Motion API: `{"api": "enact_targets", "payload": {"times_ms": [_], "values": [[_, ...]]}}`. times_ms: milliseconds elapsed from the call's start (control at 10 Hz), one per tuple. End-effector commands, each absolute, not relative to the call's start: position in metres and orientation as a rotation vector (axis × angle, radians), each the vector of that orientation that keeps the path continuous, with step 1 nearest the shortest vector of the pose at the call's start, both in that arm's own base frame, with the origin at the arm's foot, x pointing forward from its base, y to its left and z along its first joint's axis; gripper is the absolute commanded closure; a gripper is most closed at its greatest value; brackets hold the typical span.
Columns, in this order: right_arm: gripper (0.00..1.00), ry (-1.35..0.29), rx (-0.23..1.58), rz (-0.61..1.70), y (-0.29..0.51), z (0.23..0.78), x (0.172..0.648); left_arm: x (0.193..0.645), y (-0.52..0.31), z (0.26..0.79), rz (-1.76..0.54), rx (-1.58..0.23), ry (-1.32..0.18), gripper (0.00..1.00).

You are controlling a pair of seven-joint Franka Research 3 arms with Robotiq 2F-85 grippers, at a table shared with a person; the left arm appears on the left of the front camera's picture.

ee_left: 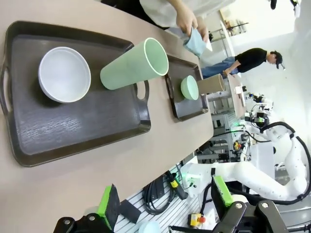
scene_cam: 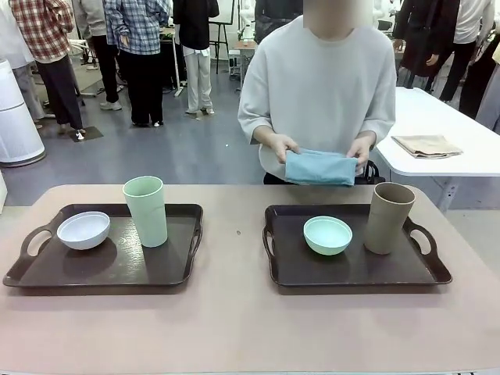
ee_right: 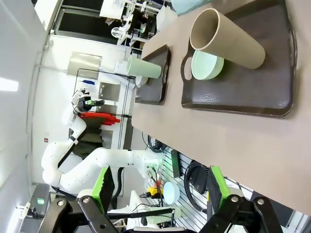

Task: Set up a tray with a mat and arrange the tableware.
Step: Pick up the Picnic Bowl and Reusable plastic cup from the Handle tray in front of the human's position and hold them in the air.

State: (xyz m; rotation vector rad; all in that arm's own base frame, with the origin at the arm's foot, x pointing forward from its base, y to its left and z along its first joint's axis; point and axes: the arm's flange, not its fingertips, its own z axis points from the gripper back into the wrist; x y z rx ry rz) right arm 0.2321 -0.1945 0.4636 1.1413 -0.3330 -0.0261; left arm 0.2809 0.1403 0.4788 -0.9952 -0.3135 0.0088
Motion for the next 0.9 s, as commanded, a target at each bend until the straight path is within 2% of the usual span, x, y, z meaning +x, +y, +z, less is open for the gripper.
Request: {"api": "enact_targets", "payload": {"times_ms": [0, 800], "values": [[0.0, -0.298, 1.123, 0.014, -0.1851, 0.4583, 0.2405, 0.2802, 0.1392, 0.4785, 0.0, -0.982, -0.332, 0.0], [0.0, -0.333, 1.141, -0.026, -0.1945, 0.4636, 0.2321, 0.2809, 0.1403, 0.4788, 0.009, -0.995, -0.314, 0.0]]}}
